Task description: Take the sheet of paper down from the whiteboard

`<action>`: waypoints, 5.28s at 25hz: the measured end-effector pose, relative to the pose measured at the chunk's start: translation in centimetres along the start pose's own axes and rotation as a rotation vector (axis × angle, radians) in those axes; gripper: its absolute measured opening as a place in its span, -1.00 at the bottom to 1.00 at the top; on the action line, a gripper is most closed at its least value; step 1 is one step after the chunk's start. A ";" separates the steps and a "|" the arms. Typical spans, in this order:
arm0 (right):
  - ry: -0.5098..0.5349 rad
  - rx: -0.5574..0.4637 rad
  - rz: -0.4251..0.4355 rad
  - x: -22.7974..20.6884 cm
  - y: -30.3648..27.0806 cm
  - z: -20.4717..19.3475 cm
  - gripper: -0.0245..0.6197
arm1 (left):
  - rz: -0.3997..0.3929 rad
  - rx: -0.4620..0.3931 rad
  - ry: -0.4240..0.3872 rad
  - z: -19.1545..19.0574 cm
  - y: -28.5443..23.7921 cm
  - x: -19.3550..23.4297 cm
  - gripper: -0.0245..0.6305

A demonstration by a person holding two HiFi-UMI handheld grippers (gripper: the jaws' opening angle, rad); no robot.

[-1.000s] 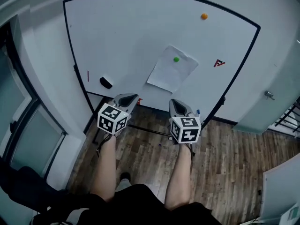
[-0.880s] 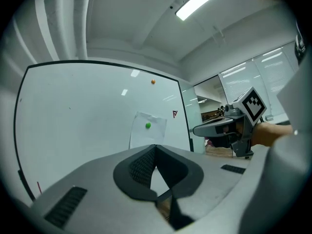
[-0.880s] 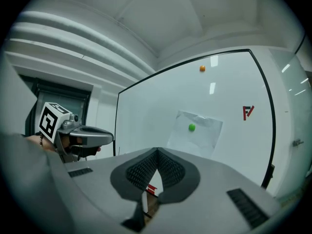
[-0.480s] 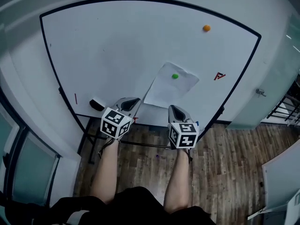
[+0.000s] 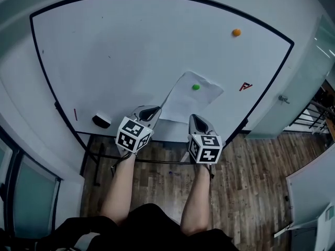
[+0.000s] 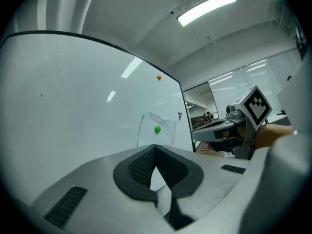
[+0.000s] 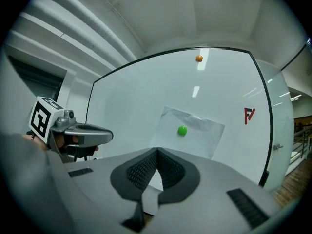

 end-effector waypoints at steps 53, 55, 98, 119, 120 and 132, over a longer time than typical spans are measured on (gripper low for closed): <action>-0.022 -0.026 -0.004 -9.2 -9.5 -0.8 -0.85 | -0.028 -0.025 -0.147 5.7 -16.7 3.5 -0.84; -0.025 -0.027 -0.001 -9.1 -9.5 -0.8 -0.85 | -0.018 -0.022 -0.136 5.4 -16.5 3.8 -0.85; 0.097 -0.106 -0.140 -6.3 -11.9 1.1 -0.53 | -0.096 -0.036 0.080 -1.0 -14.3 4.6 -0.86; 0.149 -0.097 -0.240 -6.1 -13.1 1.3 -0.51 | -0.148 -0.055 0.118 -1.3 -14.2 4.6 -0.86; 0.149 -0.098 -0.244 -6.1 -13.1 1.3 -0.51 | -0.149 -0.056 0.120 -1.4 -14.2 4.6 -0.86; 0.121 -0.100 -0.236 -6.1 -13.1 1.1 -0.51 | -0.126 -0.075 0.142 -1.7 -14.1 5.0 -0.86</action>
Point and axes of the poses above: the fingertips, and each gripper's own axes: y backward along the fingers, x to its left, z out of its top, the point moved 5 cm from there along y, backward along the fingers, and after that the axes turned 8 degrees about -x, right-handed, at the moved point
